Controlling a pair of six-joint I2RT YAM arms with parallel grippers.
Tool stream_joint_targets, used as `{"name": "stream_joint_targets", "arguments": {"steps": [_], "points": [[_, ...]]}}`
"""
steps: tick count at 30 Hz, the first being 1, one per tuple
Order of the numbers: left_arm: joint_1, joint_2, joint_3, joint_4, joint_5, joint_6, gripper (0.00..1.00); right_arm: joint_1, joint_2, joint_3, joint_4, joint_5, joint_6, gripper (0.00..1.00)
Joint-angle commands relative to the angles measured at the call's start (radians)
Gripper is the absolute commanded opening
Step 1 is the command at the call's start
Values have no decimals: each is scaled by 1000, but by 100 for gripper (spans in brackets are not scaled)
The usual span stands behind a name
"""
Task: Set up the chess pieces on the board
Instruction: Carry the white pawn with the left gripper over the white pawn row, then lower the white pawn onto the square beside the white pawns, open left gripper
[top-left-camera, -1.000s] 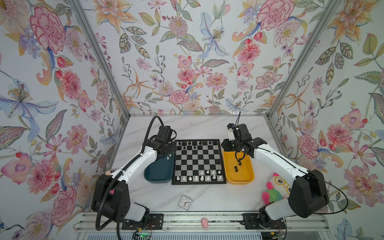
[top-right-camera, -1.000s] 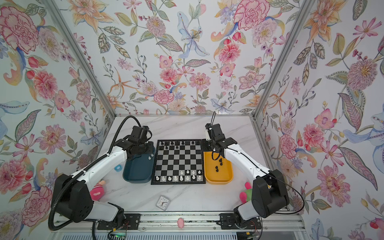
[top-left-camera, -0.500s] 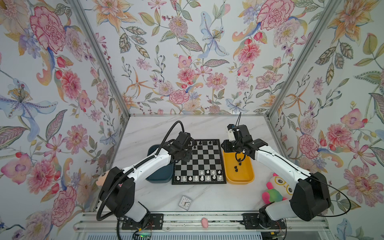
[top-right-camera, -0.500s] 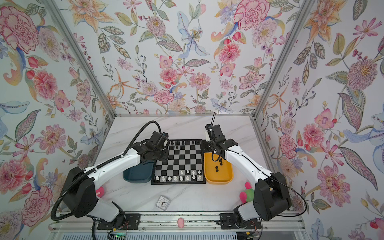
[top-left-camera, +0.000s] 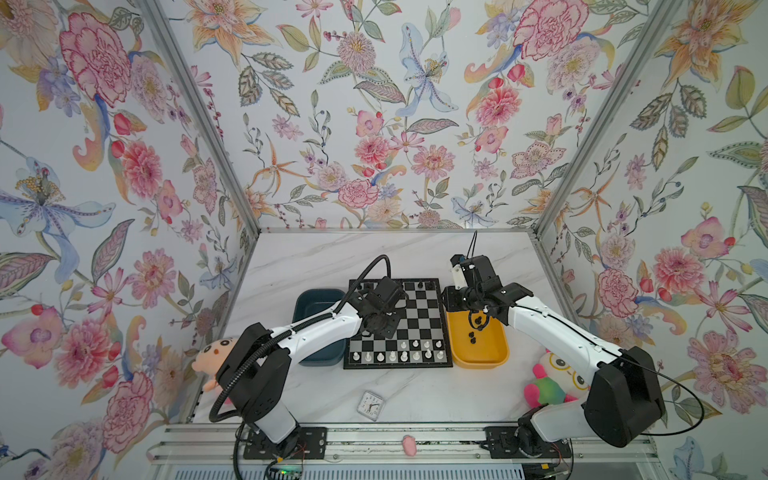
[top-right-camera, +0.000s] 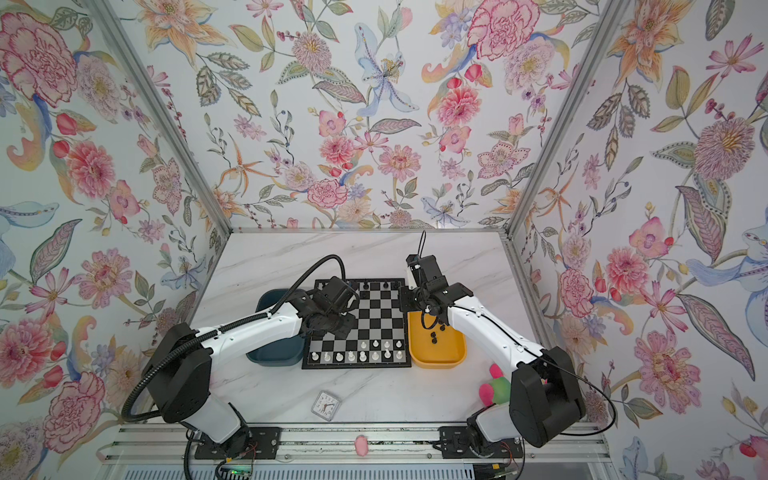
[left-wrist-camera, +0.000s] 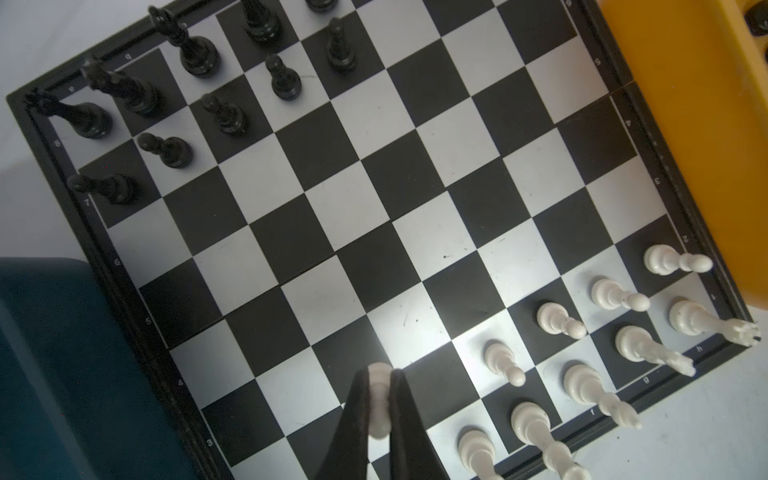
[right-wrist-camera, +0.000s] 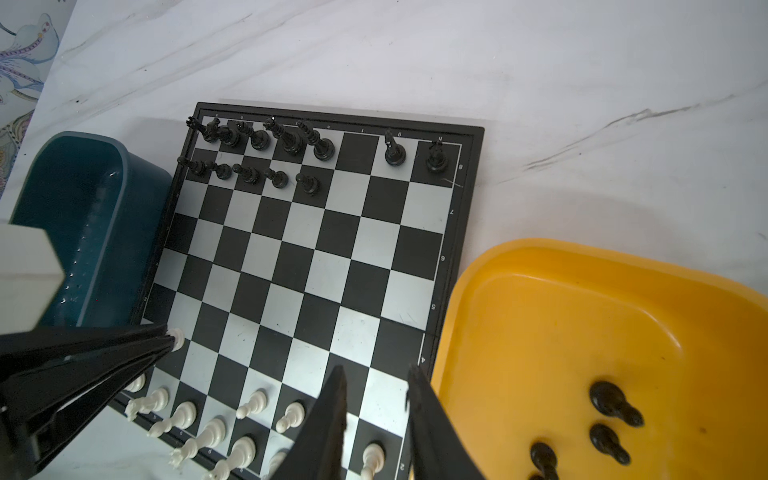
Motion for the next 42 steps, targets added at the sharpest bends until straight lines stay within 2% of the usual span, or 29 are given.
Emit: {"name": "stream_joint_targets", "arguments": {"steps": [1,21,42], "points": [[-21,20,-15,21,0,4,6,7,-27,-19,20,21,17,28],[-95,46,-74,46,-3,-32,6,23,-56,-73,45,28,27,28],[-116,41,-125,97,-10,-64,6,47,-80,-104,53,52,38,28]]}}
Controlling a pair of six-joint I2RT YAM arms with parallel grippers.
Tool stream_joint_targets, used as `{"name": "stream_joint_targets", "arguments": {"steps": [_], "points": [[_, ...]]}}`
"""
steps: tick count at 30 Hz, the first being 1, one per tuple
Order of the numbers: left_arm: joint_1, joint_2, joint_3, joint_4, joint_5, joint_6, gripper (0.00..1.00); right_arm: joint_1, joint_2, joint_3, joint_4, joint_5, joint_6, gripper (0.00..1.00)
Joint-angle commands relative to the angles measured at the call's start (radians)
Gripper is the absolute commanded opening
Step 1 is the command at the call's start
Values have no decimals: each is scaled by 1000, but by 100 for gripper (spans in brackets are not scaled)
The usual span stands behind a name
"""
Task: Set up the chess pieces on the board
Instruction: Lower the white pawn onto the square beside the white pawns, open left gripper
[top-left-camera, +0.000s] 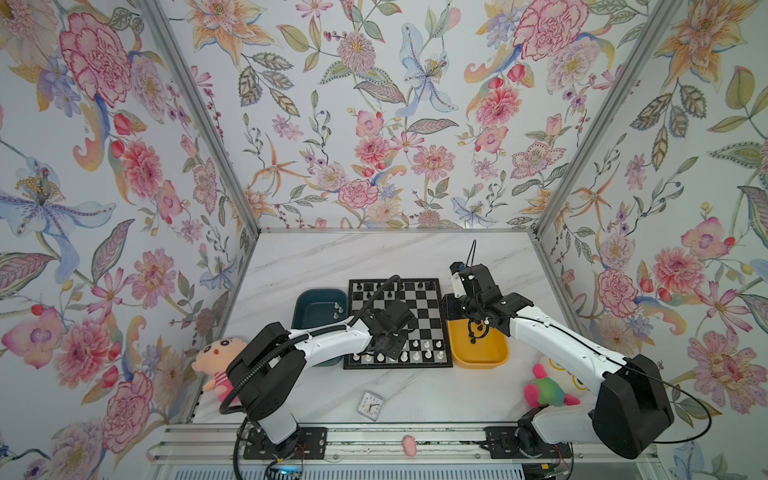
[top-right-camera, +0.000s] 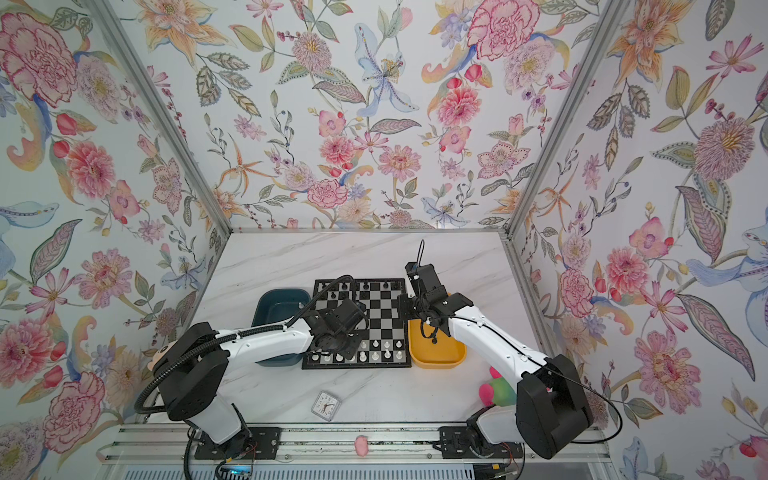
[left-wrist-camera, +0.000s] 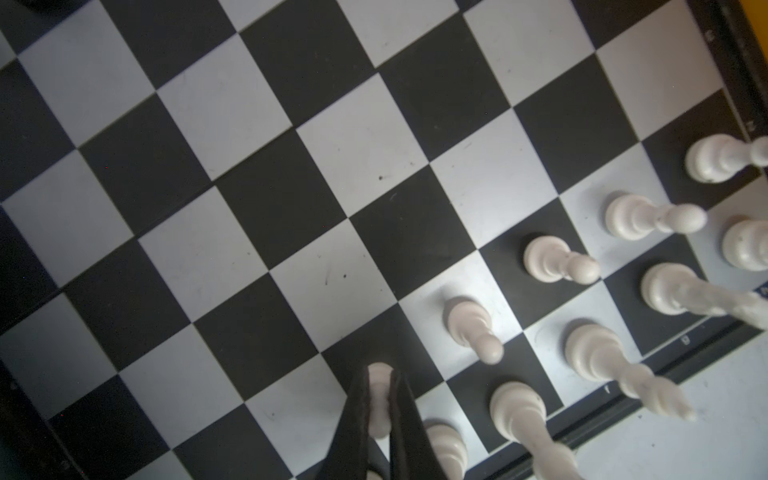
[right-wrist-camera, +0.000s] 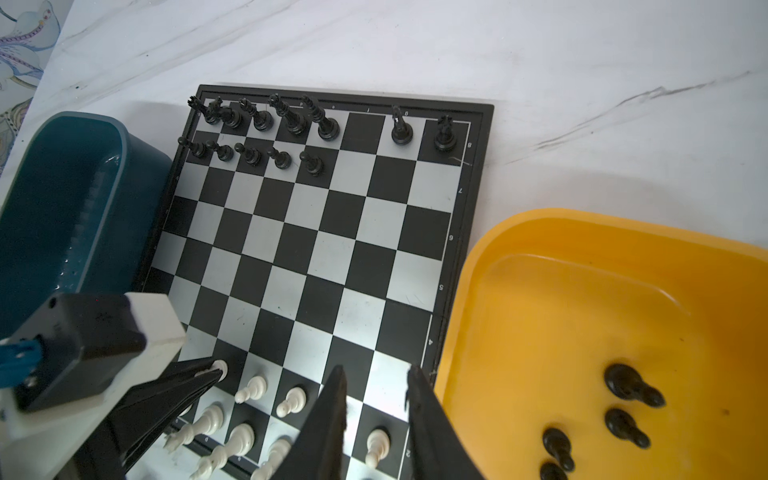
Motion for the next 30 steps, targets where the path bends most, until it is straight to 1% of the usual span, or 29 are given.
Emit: {"name": "stream_joint_targets", "arguments": {"steps": [1,17,24,30], "points": [[-13,7,-5,14,-8,-15,6,7,-28,-15,6,22,14,28],[-13,26,-21,21,-11,-16,7,7,-24,-18,13,19,15,28],[-13,22,-20,25,-12,-19,14,8,-21,-17,15,19,16,28],[-13,22,-22,22,-13,-19,17,8,-24,-22,15,21,15,28]]}}
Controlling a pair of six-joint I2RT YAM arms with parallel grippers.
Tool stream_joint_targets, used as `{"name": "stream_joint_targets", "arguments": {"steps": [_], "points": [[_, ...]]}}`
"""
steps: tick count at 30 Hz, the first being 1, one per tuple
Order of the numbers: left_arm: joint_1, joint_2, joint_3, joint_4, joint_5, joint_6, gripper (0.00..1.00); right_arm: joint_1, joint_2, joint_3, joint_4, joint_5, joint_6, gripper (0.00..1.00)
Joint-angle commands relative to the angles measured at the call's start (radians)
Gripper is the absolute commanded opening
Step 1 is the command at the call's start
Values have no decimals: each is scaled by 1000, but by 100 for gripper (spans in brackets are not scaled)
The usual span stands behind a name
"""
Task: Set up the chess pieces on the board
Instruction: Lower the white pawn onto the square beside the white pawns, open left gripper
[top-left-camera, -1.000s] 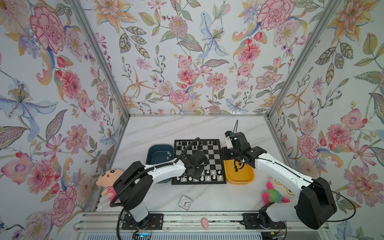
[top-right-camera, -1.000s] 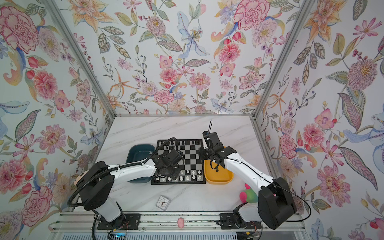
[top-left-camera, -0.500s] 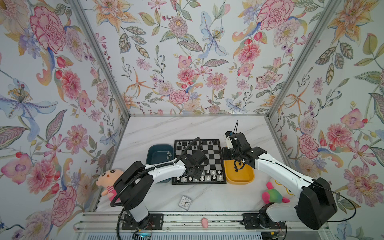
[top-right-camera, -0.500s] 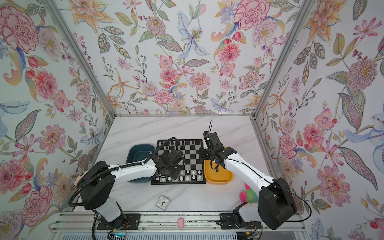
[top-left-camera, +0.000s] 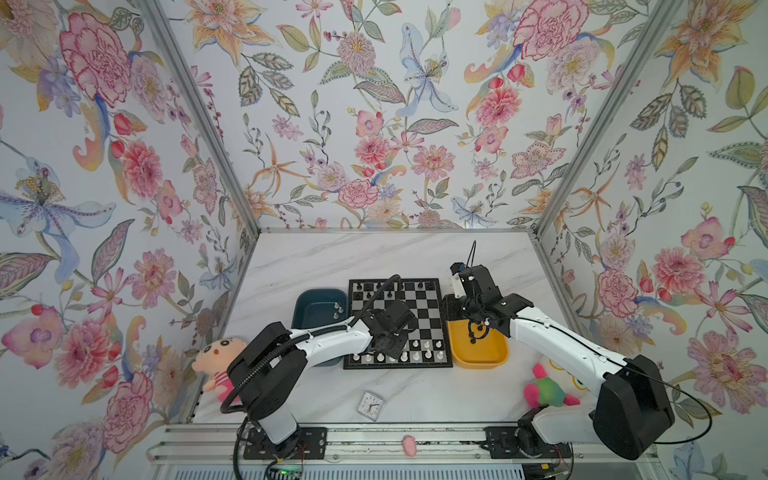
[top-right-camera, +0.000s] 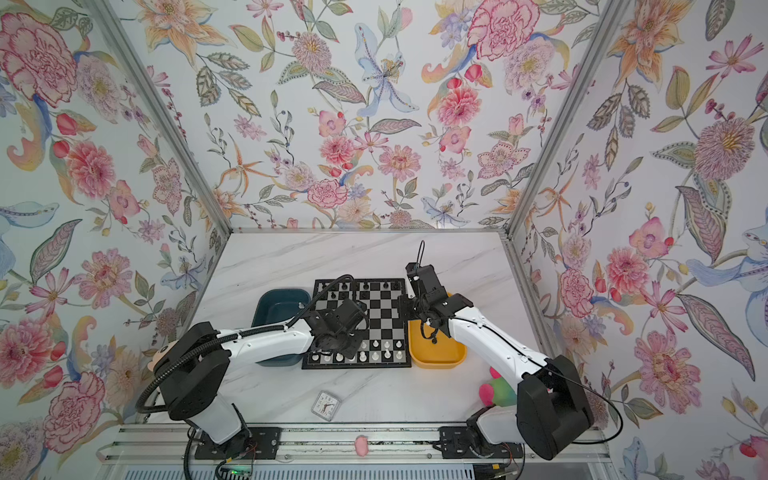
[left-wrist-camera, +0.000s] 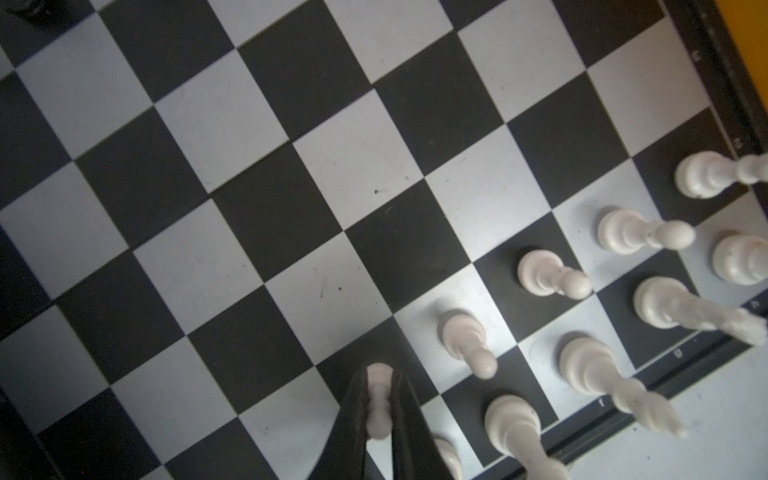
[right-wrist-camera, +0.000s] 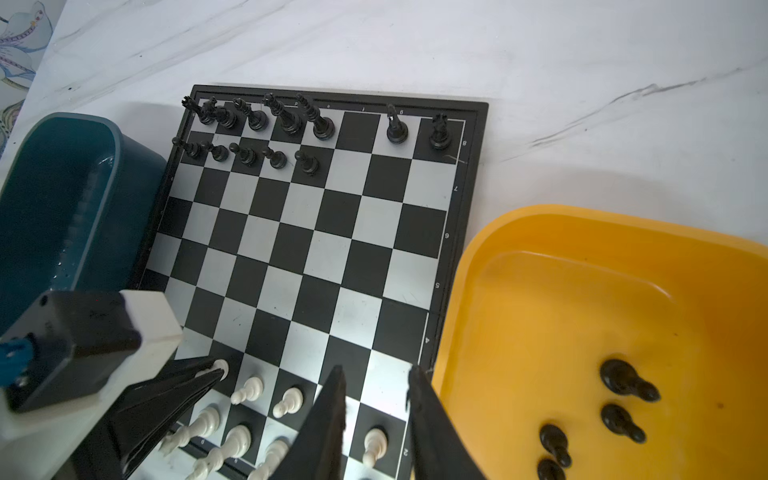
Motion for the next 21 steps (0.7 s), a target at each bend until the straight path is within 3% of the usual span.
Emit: {"name": "stream_joint_targets", "arguments": {"steps": [1,21], "points": [[-11,17,-16,-2,-14,-12,18,5,-20,-18,12,11,10,28],[-11,10,11,-15,-41,-9,22,5,-21,-23,15,15,11,28]]}}
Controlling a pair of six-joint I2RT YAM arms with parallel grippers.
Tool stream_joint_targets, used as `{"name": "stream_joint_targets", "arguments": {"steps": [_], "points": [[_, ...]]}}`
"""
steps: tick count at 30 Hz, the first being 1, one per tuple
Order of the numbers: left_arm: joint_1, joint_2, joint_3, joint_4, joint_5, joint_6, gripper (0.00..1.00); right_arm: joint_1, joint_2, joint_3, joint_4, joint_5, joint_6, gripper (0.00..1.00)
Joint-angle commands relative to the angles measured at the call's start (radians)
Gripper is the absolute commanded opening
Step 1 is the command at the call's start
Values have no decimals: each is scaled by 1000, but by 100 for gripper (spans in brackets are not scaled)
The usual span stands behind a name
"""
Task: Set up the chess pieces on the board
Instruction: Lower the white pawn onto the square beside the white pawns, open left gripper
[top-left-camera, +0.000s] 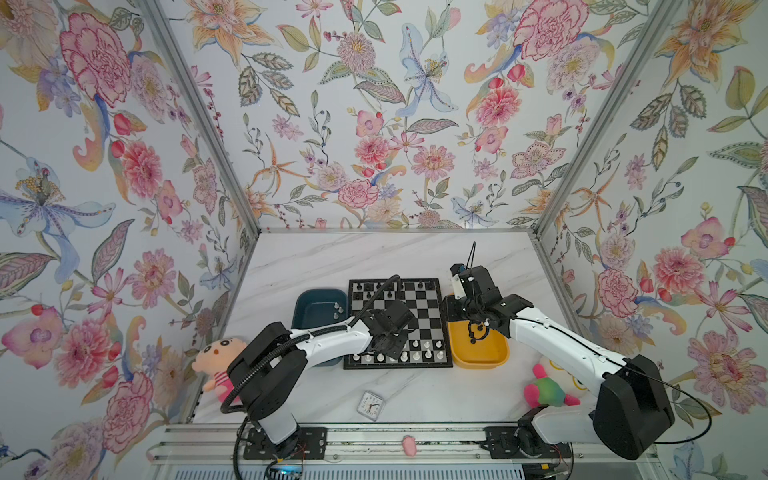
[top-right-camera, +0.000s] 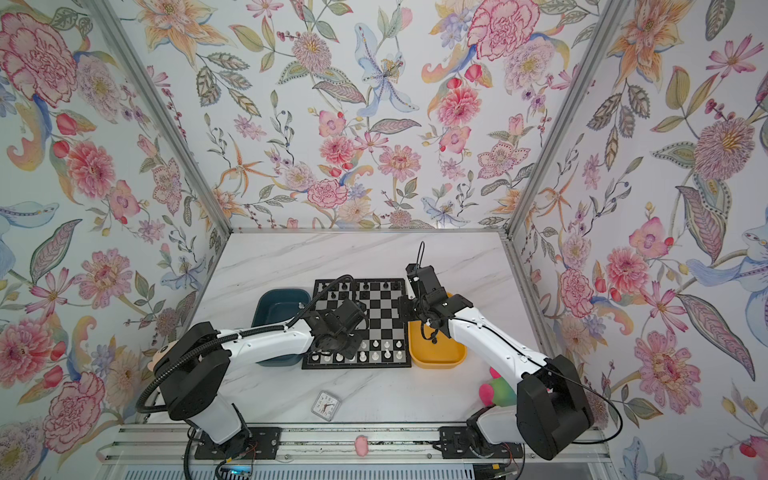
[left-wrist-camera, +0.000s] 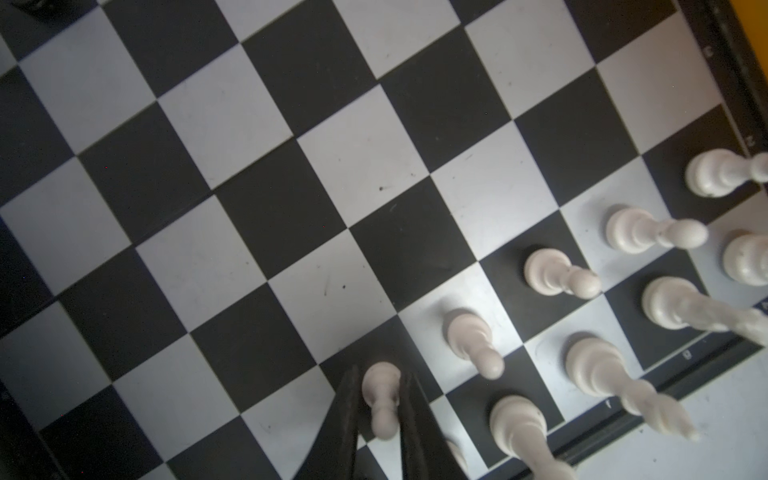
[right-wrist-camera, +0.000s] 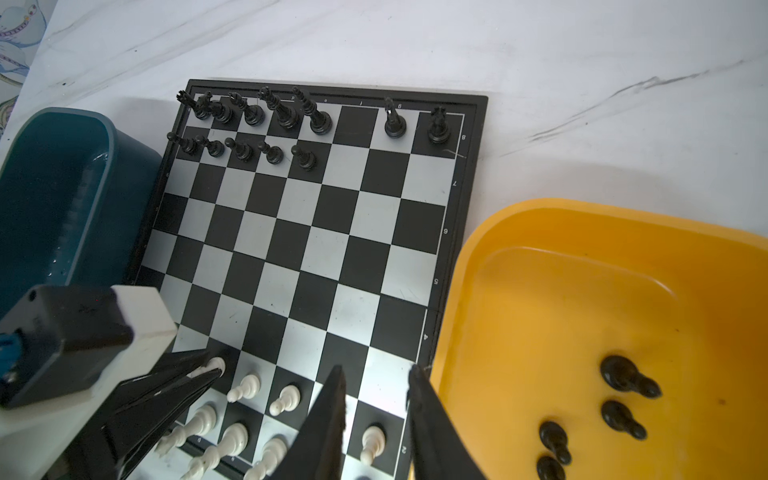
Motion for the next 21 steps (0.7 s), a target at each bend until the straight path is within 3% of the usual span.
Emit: {"name": "stream_joint_targets", "arguments": {"steps": [1,21], "points": [[-11,12,18,-14,-35,-6,22,5,-21,-15,14,13,13,28],[-11,-16,68,-28,-71,-16,22,3,-31,-25,19,16,12,29]]}}
